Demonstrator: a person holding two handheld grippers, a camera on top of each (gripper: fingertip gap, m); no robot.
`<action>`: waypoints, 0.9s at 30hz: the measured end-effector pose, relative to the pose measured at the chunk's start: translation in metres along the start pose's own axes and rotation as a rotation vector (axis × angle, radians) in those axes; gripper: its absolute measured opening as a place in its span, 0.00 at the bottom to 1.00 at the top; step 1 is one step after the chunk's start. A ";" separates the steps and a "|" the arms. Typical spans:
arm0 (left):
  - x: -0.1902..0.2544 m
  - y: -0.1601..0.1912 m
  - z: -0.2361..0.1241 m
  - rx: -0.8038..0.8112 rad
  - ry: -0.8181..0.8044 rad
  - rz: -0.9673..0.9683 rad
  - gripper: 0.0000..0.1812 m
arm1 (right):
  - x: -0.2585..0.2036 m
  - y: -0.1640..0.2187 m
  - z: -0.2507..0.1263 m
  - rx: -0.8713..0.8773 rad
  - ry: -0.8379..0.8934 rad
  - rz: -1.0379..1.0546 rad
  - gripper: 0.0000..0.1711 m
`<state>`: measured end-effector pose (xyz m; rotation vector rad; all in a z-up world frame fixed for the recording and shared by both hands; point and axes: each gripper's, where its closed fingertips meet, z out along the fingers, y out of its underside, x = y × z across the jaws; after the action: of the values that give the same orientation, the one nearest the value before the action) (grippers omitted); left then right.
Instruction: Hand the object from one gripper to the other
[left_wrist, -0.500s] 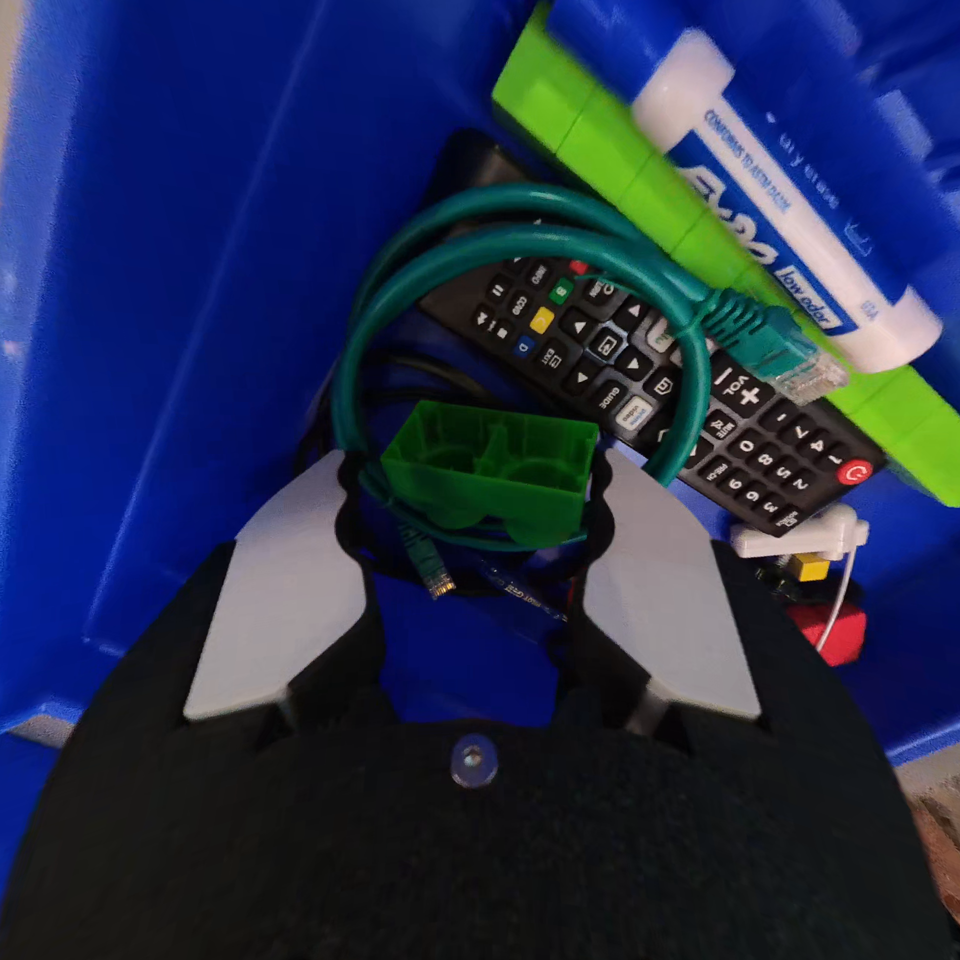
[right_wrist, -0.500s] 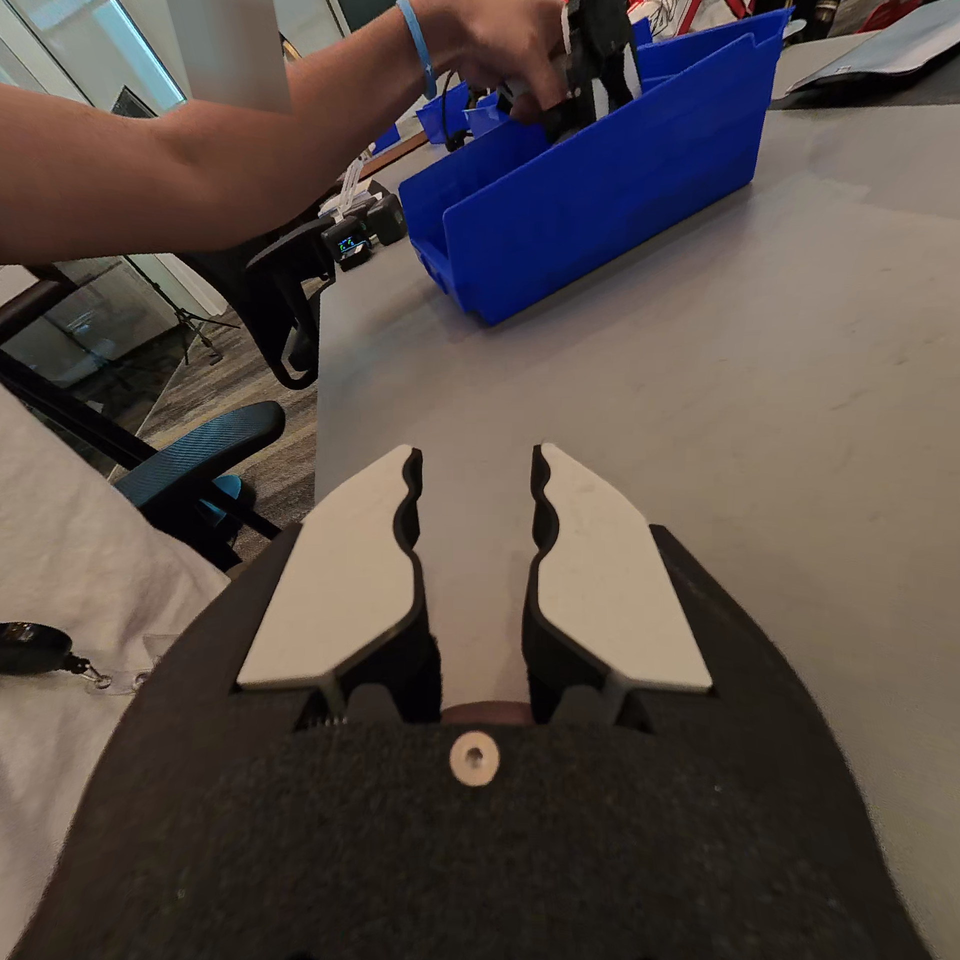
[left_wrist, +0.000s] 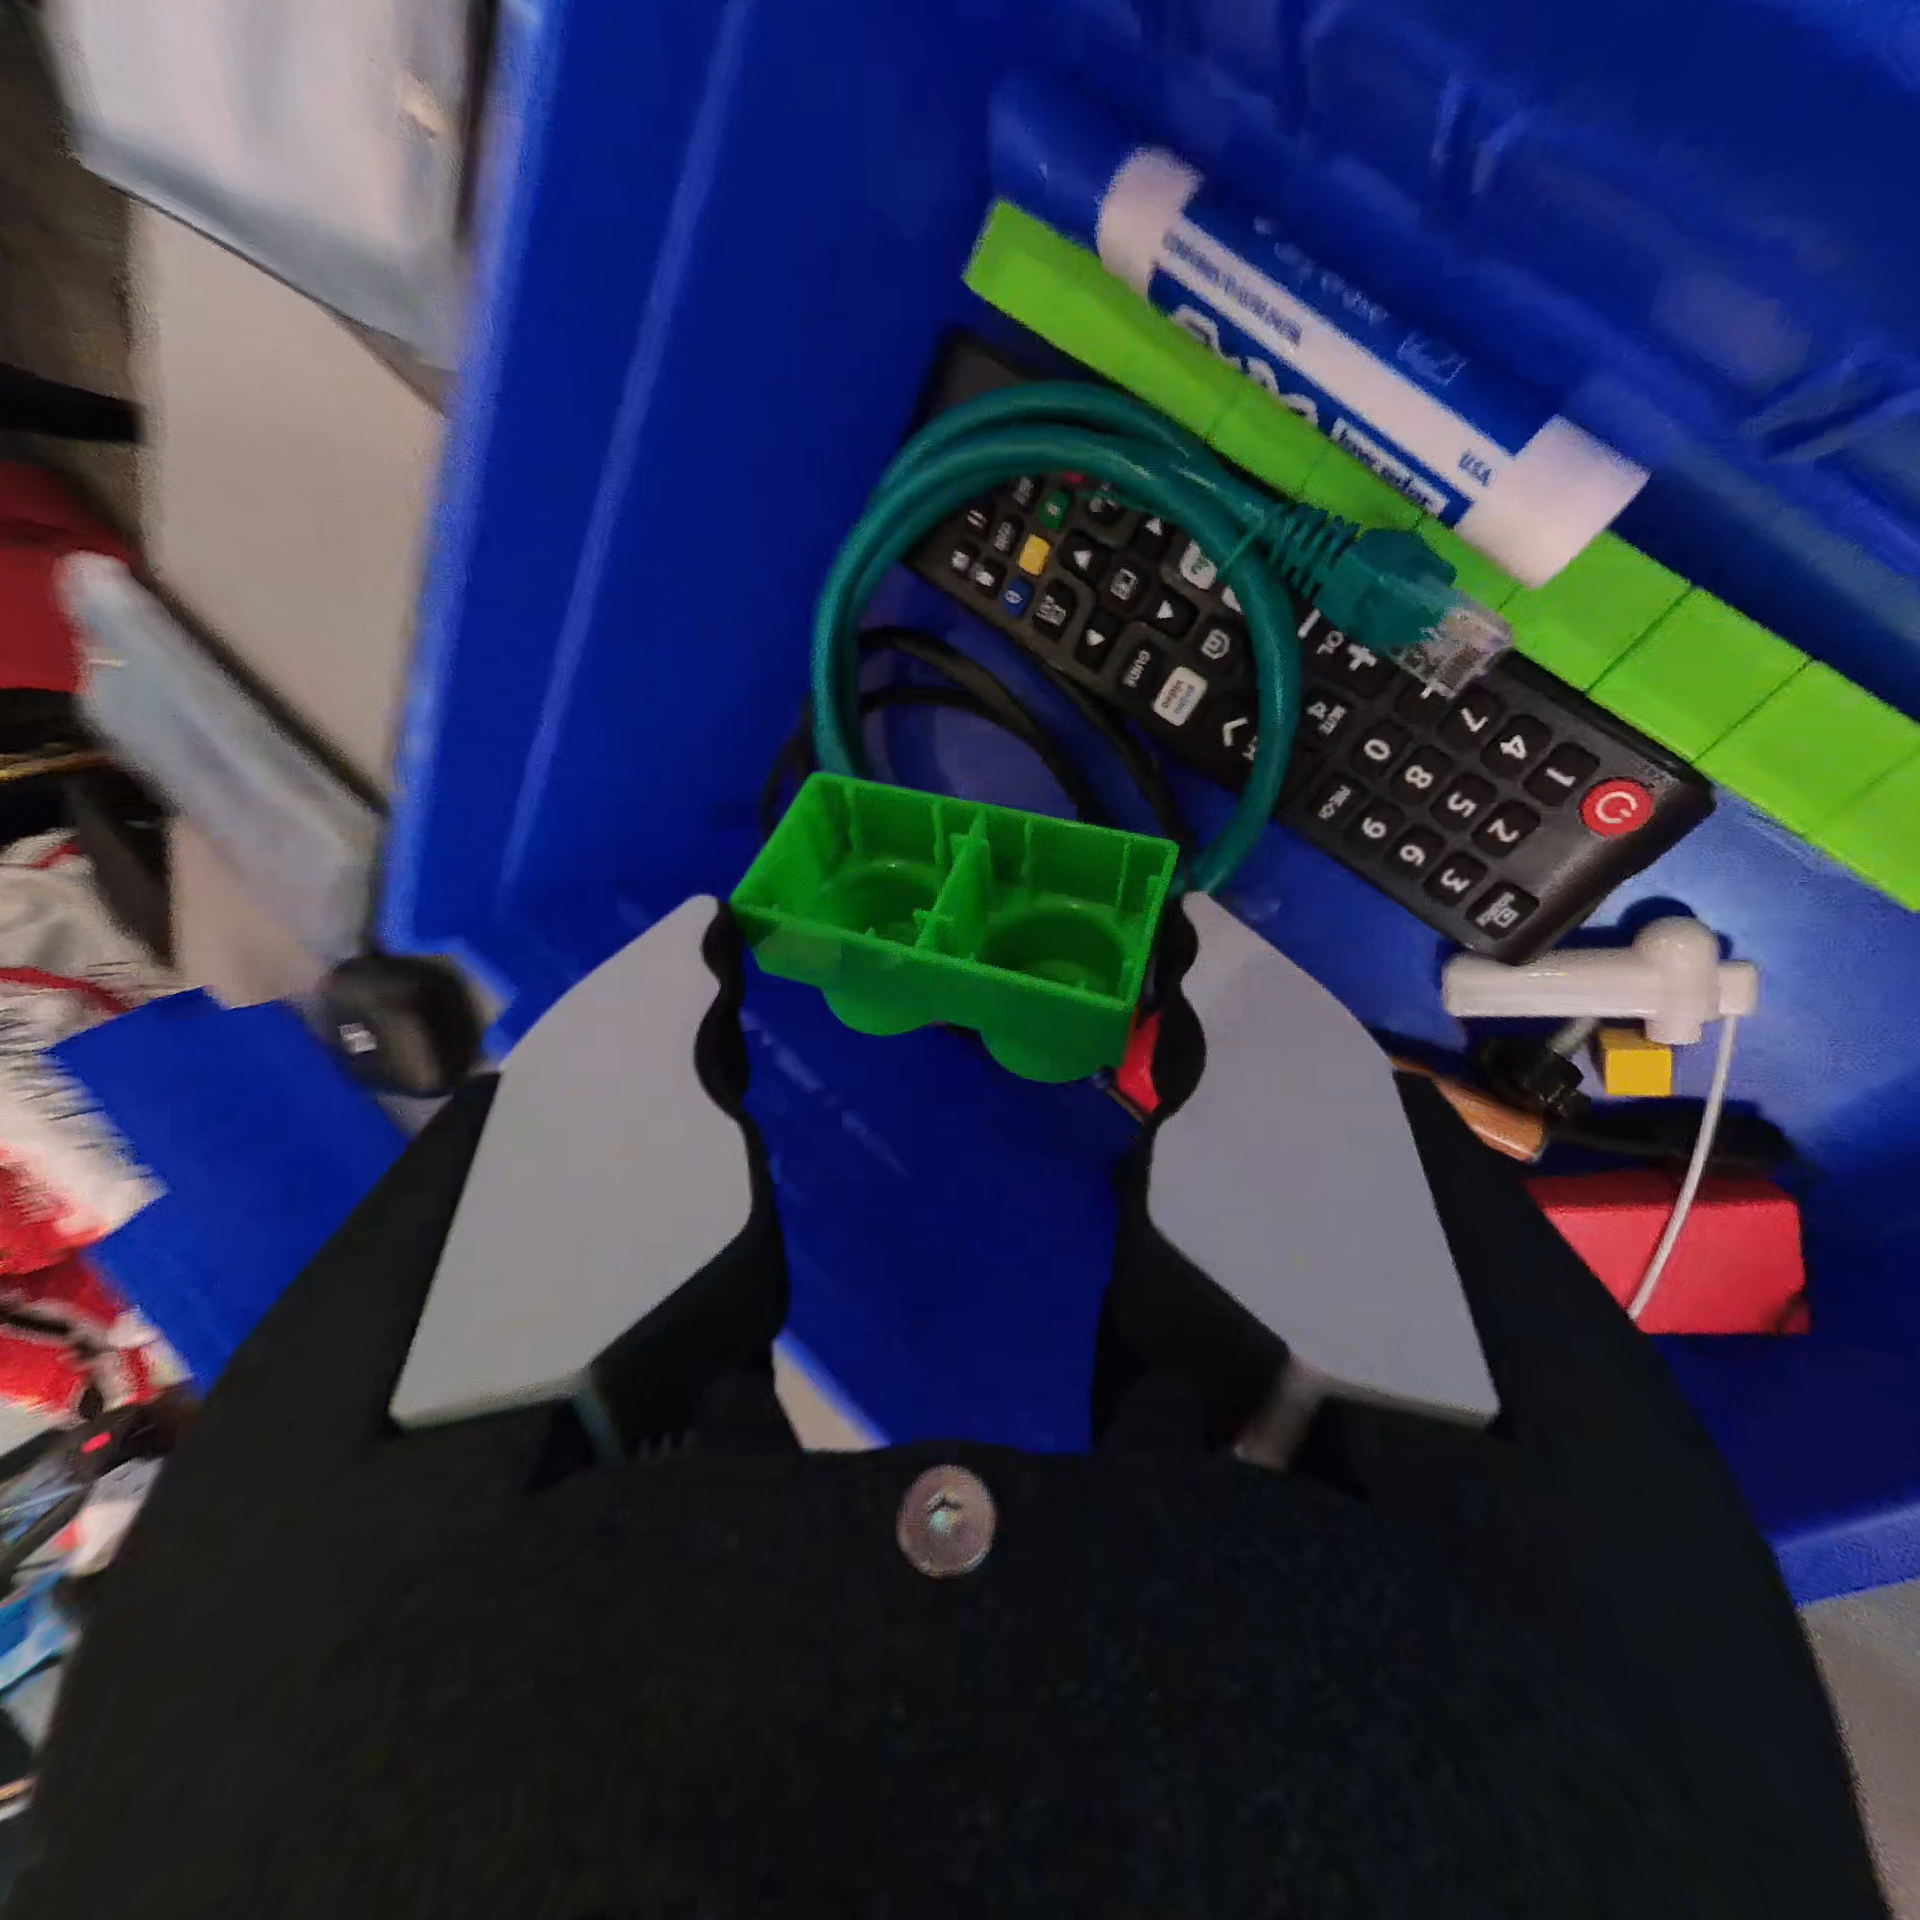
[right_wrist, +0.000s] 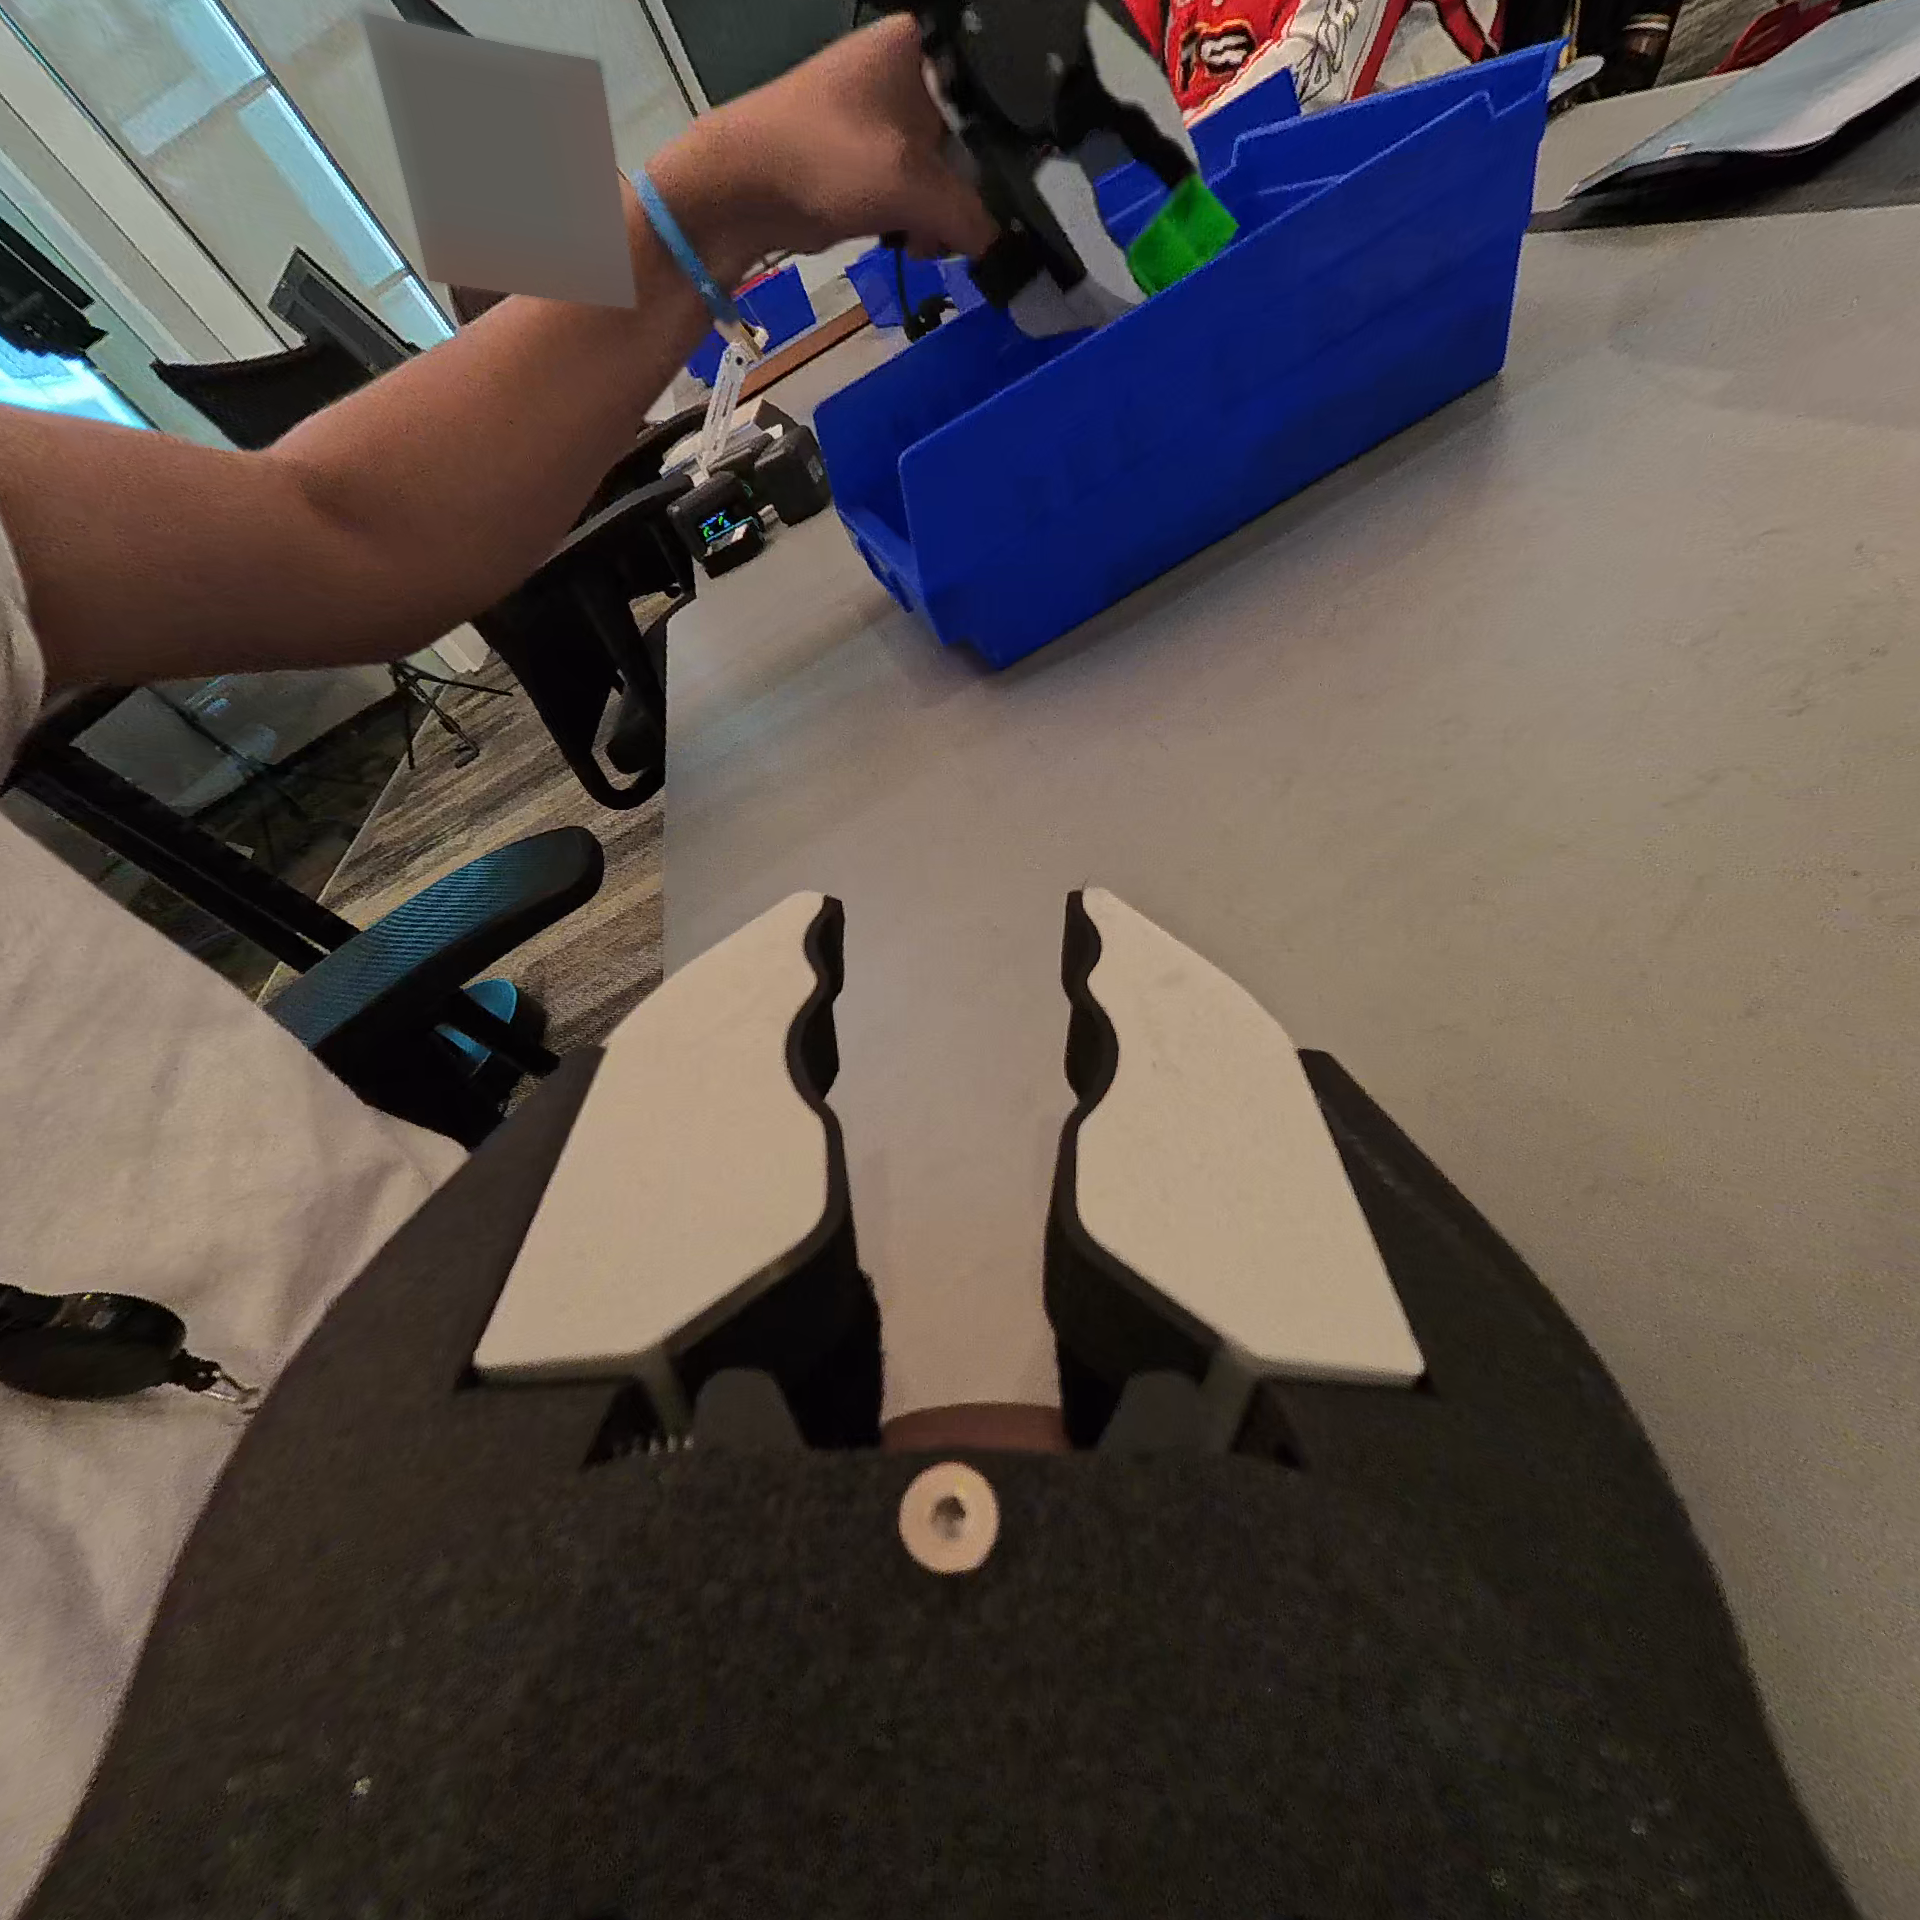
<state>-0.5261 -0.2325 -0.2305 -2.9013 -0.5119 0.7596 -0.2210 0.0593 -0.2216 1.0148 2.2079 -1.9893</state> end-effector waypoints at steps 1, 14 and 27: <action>-0.006 -0.004 -0.013 0.037 -0.061 0.002 0.42 | 0.001 0.000 -0.001 0.002 0.005 -0.002 0.24; 0.093 -0.148 -0.167 0.660 -0.443 0.105 0.42 | 0.044 -0.068 -0.002 0.067 0.174 0.039 0.27; 0.251 -0.254 -0.144 0.563 -0.780 0.615 0.42 | 0.056 -0.080 0.013 0.083 0.166 0.126 0.27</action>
<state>-0.3248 0.0905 -0.1748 -2.1275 0.5250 1.7727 -0.3072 0.0739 -0.1764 1.3391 2.0898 -2.0259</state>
